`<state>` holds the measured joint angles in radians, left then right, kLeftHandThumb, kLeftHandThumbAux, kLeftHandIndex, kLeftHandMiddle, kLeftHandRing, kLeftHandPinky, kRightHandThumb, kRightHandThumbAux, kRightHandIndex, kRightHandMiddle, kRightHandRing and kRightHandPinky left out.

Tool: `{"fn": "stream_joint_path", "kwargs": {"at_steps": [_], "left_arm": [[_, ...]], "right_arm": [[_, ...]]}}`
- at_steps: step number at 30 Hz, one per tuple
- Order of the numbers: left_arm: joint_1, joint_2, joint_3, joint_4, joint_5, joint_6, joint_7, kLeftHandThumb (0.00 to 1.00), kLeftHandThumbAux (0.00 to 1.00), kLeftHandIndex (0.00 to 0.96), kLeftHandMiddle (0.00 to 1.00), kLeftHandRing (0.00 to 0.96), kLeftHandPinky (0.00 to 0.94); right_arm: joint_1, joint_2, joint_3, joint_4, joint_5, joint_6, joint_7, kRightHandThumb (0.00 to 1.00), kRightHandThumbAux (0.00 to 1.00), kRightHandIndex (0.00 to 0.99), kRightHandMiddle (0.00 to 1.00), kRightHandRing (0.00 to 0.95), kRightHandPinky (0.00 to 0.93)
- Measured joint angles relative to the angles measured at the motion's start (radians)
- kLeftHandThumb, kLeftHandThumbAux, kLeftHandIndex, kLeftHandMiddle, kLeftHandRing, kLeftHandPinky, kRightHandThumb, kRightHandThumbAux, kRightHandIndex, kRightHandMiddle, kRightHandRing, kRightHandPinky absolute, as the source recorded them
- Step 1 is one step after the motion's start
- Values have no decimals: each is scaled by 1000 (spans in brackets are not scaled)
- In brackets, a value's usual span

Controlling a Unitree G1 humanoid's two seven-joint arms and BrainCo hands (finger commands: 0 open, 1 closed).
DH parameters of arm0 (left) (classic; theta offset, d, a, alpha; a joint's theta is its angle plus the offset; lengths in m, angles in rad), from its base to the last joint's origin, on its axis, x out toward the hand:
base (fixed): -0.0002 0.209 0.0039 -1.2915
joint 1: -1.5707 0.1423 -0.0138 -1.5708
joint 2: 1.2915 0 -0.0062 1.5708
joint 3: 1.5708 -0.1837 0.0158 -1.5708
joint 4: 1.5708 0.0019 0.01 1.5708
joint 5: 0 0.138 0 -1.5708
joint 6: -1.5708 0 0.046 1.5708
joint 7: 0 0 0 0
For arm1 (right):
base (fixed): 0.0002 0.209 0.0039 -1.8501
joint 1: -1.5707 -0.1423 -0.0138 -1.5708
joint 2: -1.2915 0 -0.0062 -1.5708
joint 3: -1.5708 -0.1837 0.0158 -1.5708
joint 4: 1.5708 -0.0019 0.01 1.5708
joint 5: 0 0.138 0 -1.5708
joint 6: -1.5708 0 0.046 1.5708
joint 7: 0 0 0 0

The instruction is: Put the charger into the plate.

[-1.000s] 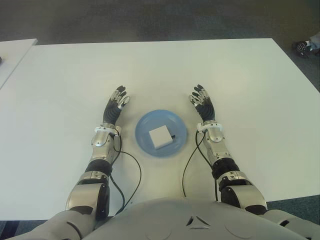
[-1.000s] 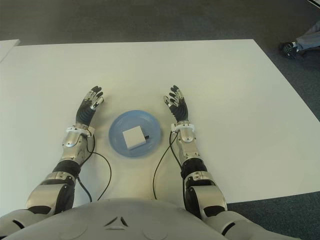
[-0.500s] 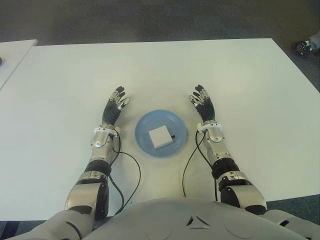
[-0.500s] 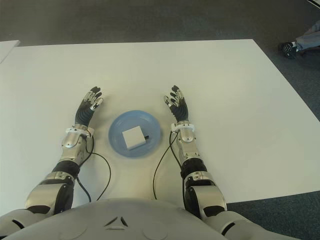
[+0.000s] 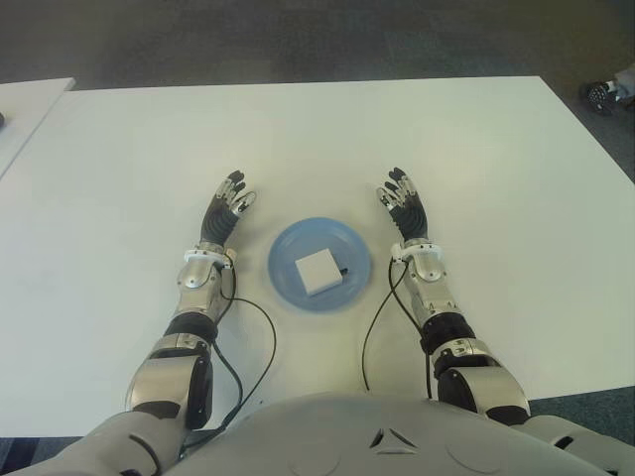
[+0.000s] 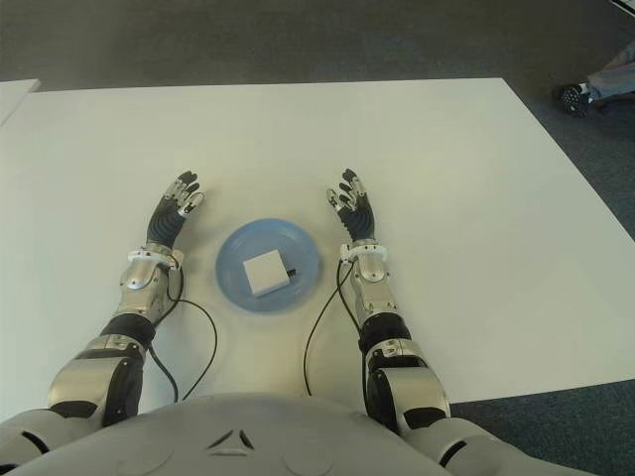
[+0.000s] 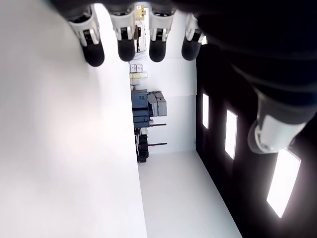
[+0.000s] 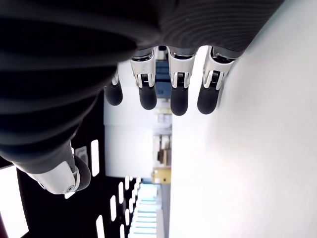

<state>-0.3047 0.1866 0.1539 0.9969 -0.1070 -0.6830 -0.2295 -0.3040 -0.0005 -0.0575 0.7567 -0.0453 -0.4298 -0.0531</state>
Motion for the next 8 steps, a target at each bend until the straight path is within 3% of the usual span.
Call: {"fn": "stream_joint_path", "kwargs": {"at_steps": [8], "left_arm": [[-24, 0, 0, 33, 1, -1, 0, 0, 533, 0, 0, 0, 0]], "right_arm": [[-1, 0, -1, 2, 0, 0, 0, 84, 595, 17, 106, 105, 124]]}}
